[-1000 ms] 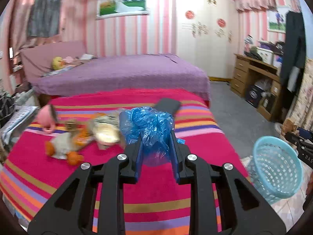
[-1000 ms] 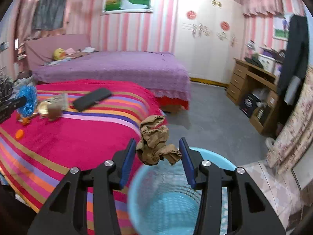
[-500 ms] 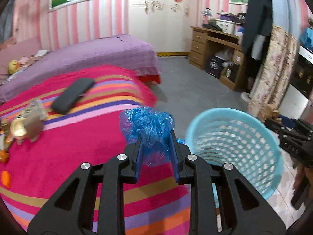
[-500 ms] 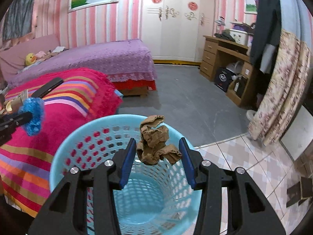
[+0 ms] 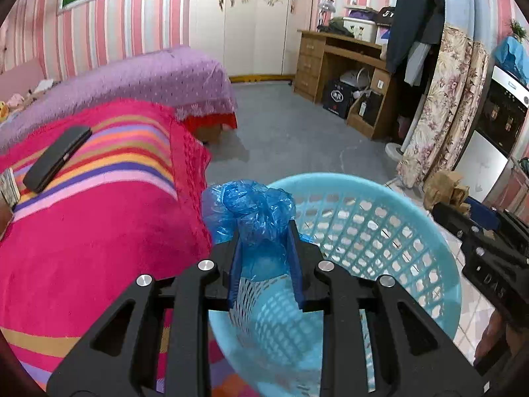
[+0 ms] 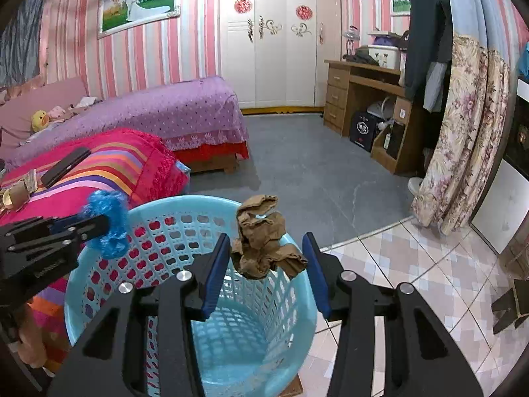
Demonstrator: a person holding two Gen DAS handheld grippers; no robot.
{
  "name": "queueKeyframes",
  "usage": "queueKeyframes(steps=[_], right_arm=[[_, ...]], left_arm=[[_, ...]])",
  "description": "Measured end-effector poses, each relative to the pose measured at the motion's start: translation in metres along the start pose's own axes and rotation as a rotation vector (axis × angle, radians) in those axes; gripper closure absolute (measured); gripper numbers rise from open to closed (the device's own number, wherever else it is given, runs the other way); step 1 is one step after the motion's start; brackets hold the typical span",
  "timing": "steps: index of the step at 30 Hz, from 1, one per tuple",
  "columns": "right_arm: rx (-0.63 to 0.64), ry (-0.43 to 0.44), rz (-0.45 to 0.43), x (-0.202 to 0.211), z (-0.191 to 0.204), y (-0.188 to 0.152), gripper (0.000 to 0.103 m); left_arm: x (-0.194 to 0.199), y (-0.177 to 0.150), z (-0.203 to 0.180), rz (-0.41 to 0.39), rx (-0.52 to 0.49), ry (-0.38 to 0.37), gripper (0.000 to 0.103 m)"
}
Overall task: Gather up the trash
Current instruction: 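Carry the bag and paper in both tools over the light-blue basket, then open both tools to drop the bag and paper into the basket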
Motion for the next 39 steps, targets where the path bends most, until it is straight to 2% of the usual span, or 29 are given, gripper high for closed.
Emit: queueKeyframes(steps=[3,4,6,9,12,14,18,20,21,24,27,32,39], right_arm=[[-0.003,0.004,0.001,-0.004,0.000,-0.004,0.058],[-0.006,0.007,0.005,-0.005,-0.001,-0.005,0.058],[-0.008,0.010,0.006,-0.005,-0.002,-0.007,0.058],[-0.014,0.011,0.007,-0.006,-0.003,-0.009,0.058],[-0.020,0.017,0.008,-0.006,-0.004,-0.011,0.058],[-0.018,0.024,0.007,-0.007,-0.003,-0.012,0.058],[-0.004,0.036,0.009,-0.010,0.004,-0.010,0.055],[0.000,0.033,0.012,-0.012,0.008,-0.008,0.039],[0.001,0.021,0.016,-0.013,0.010,-0.007,0.026],[0.001,0.007,0.020,-0.011,0.013,-0.004,0.022],[-0.009,-0.004,-0.008,0.000,0.016,0.004,0.011],[-0.005,0.012,-0.059,0.017,0.034,0.022,0.008],[0.063,0.060,-0.101,0.035,0.100,0.044,0.007]], left_arm=[[0.000,-0.001,-0.004,-0.016,-0.018,0.022,0.077],[-0.001,0.000,-0.003,-0.016,-0.014,0.023,0.071],[-0.001,0.002,0.000,-0.020,0.000,0.031,0.045],[0.004,0.006,0.005,-0.054,-0.001,0.048,0.028],[0.012,0.012,0.014,-0.093,-0.016,0.068,0.017],[0.018,0.016,0.024,-0.124,-0.022,0.085,0.014],[0.028,0.025,0.047,-0.138,0.003,0.096,0.011],[0.034,0.028,0.059,-0.150,0.015,0.114,0.010],[0.038,0.027,0.064,-0.154,0.019,0.118,0.009],[0.048,0.029,0.081,-0.167,0.033,0.133,0.008],[0.059,0.029,0.097,-0.177,0.038,0.149,0.008],[0.088,0.026,0.124,-0.203,0.032,0.174,0.007],[0.141,0.018,0.179,-0.262,0.024,0.242,0.006]])
Point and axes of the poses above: each gripper's, at about its wrist camera, not at the fingertips, and x roughly against the way its jaws point, z to its left, y to its top, the point moved 1 cm from there along -x, roughly the way its jaws point, and after that the axes turned 14 degrees about x, right-handed, at the moved point
